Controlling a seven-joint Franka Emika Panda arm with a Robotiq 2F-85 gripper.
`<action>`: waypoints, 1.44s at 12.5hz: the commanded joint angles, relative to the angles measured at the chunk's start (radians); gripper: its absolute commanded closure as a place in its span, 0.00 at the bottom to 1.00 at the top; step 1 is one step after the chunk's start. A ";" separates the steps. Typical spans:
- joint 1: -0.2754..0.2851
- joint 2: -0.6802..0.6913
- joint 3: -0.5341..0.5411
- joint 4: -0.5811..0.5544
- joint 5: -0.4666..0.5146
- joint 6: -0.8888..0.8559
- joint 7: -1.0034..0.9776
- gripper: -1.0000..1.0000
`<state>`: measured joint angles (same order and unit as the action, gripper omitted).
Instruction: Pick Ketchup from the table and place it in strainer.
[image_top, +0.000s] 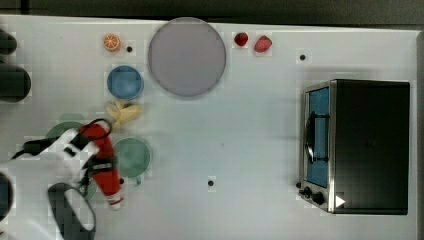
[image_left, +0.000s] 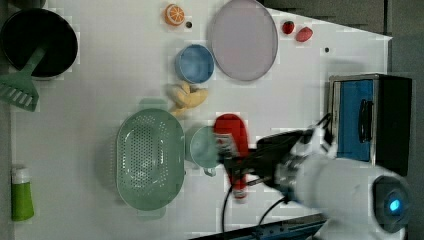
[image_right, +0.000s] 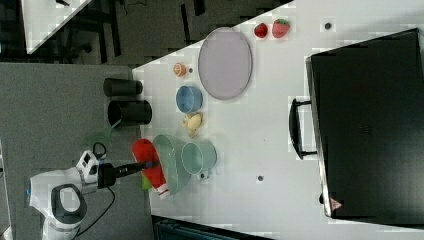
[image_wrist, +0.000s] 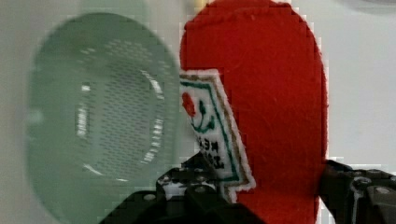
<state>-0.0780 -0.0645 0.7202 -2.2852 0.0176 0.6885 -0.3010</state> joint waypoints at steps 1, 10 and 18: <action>0.009 0.068 0.024 0.016 0.018 0.102 0.236 0.40; 0.034 0.408 0.063 0.016 -0.002 0.407 0.362 0.37; -0.004 0.320 0.055 0.061 -0.065 0.334 0.435 0.00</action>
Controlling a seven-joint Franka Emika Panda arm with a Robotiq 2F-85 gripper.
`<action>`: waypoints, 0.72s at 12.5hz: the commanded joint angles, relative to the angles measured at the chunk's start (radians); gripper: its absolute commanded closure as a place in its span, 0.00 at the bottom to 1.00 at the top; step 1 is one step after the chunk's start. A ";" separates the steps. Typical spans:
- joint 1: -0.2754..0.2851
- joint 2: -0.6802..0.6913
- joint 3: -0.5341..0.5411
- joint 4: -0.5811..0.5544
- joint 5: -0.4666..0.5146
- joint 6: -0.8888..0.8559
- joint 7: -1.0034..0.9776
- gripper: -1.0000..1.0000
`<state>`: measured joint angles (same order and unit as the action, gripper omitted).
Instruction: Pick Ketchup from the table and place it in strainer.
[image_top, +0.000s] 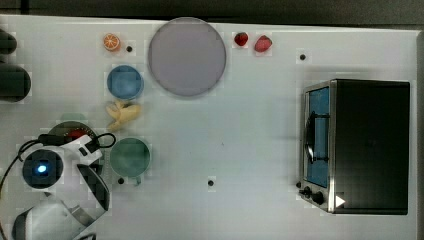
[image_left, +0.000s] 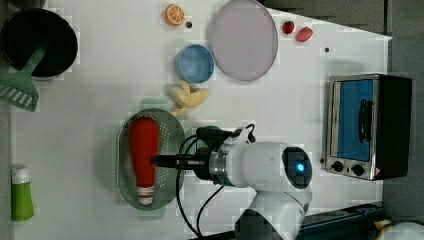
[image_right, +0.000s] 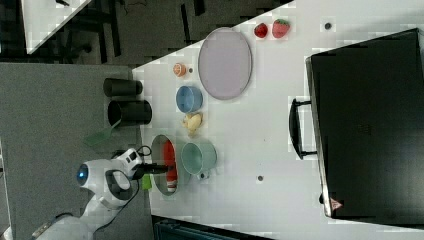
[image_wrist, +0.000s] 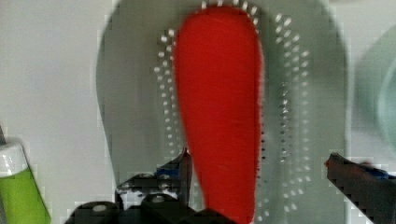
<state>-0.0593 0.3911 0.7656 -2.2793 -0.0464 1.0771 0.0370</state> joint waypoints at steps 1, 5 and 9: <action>-0.042 -0.188 0.009 0.075 0.002 -0.137 0.098 0.00; -0.129 -0.370 -0.034 0.182 0.026 -0.504 0.083 0.00; -0.177 -0.469 -0.192 0.296 0.128 -0.722 0.049 0.00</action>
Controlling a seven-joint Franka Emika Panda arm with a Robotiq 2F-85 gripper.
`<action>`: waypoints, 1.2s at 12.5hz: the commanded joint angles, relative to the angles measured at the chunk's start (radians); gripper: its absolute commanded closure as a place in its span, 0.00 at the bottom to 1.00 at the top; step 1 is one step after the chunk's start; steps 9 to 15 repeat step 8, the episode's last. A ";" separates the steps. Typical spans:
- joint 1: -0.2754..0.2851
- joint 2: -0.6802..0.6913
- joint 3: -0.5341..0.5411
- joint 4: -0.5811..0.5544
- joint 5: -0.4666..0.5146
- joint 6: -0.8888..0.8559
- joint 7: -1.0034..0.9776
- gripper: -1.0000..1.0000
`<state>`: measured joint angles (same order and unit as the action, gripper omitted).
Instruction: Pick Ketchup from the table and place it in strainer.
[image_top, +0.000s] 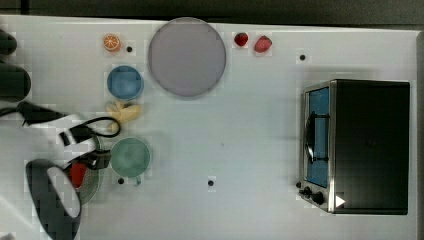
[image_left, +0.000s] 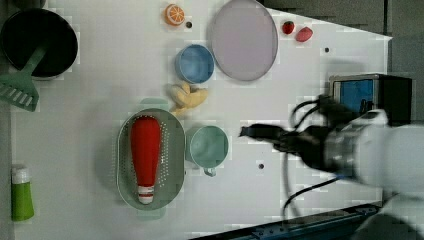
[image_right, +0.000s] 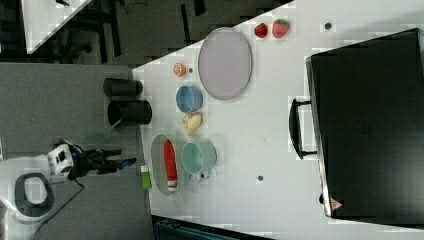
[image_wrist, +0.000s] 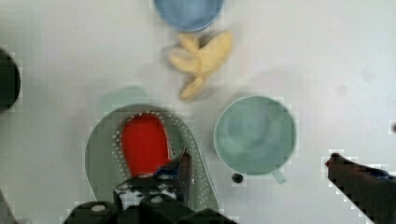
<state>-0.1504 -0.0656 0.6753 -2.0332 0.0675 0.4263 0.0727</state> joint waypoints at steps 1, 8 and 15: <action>-0.088 -0.027 -0.155 0.072 0.015 -0.109 -0.010 0.00; -0.094 -0.099 -0.507 0.113 0.007 -0.194 -0.134 0.00; -0.094 -0.099 -0.507 0.113 0.007 -0.194 -0.134 0.00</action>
